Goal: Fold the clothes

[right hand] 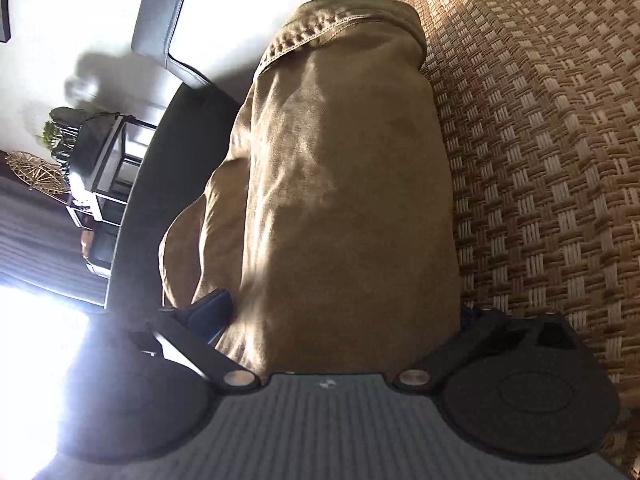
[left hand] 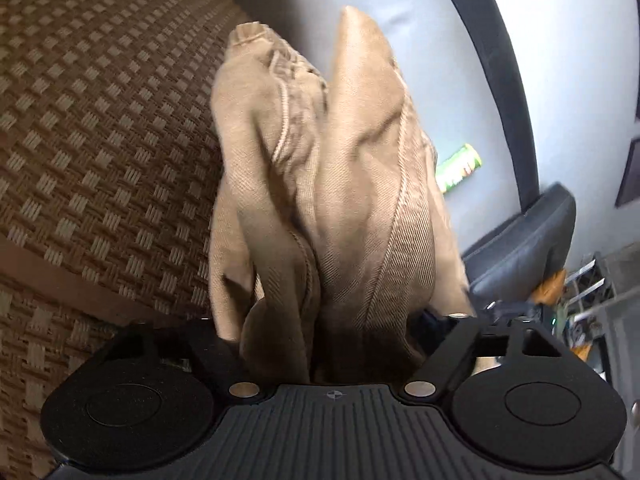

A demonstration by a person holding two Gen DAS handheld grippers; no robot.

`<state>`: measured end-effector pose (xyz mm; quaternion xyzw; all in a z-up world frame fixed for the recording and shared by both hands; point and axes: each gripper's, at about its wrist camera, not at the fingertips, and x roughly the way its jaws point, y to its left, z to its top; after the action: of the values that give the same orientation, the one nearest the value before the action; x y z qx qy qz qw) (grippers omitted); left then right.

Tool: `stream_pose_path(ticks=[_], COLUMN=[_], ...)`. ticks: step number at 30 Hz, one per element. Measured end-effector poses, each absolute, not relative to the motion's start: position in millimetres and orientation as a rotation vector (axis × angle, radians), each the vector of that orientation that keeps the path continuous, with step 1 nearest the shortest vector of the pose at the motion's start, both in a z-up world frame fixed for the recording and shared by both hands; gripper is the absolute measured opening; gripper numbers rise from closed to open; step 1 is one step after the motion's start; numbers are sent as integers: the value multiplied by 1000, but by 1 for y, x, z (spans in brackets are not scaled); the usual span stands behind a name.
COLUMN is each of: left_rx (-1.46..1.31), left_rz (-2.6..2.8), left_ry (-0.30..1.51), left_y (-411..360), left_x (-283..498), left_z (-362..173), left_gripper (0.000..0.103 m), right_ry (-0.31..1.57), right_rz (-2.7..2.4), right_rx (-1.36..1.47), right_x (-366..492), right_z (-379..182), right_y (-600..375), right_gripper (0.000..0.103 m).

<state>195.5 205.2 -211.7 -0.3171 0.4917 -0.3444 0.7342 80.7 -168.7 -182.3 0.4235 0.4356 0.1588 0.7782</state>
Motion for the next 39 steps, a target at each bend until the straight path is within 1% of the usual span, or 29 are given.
stream_pose_path(ticks=[1, 2, 4, 6, 7, 12, 16, 19, 23, 26, 30, 34, 36, 39], left_rx=[-701, -697, -684, -668, -667, -642, -599, -565, -520, -486, -488, -516, -523, -517], left_rz=[-745, -735, -722, -715, -714, -740, -823, -885, -967, -1028, -1097, -1132, -1132, -1091], left_ry=[1082, 1081, 1081, 1083, 1087, 1058, 1018, 987, 944, 910, 944, 977, 990, 1020], left_y=[205, 203, 199, 196, 194, 179, 108, 53, -19, -74, -177, -278, -328, -394], left_x=[194, 192, 188, 183, 179, 158, 153, 150, 145, 142, 160, 192, 210, 236], left_z=[-210, -205, -194, -181, -175, -134, -95, -66, -27, 2, -10, -48, -75, -125], left_gripper=[65, 60, 56, 54, 53, 52, 52, 52, 53, 53, 53, 53, 53, 56], right_ry=[943, 944, 942, 929, 923, 882, 803, 719, 607, 545, 495, 485, 474, 481], right_rz=[344, 345, 346, 359, 365, 383, 390, 378, 335, 286, 195, 108, 73, 35], right_rx=[928, 940, 947, 979, 983, 1011, 1019, 998, 951, 929, 902, 862, 850, 826], right_x=[81, 82, 80, 76, 73, 49, 24, 1, -29, -47, -59, -46, -33, -3], right_z=[-185, -189, -185, -177, -172, -147, -113, -77, -30, -6, 6, -3, -17, -56], right_y=[-169, -168, -171, -175, -176, -188, -212, -249, -315, -377, -464, -548, -591, -649], right_gripper=[87, 84, 69, 61, 59, 57, 56, 56, 56, 56, 56, 56, 56, 57])
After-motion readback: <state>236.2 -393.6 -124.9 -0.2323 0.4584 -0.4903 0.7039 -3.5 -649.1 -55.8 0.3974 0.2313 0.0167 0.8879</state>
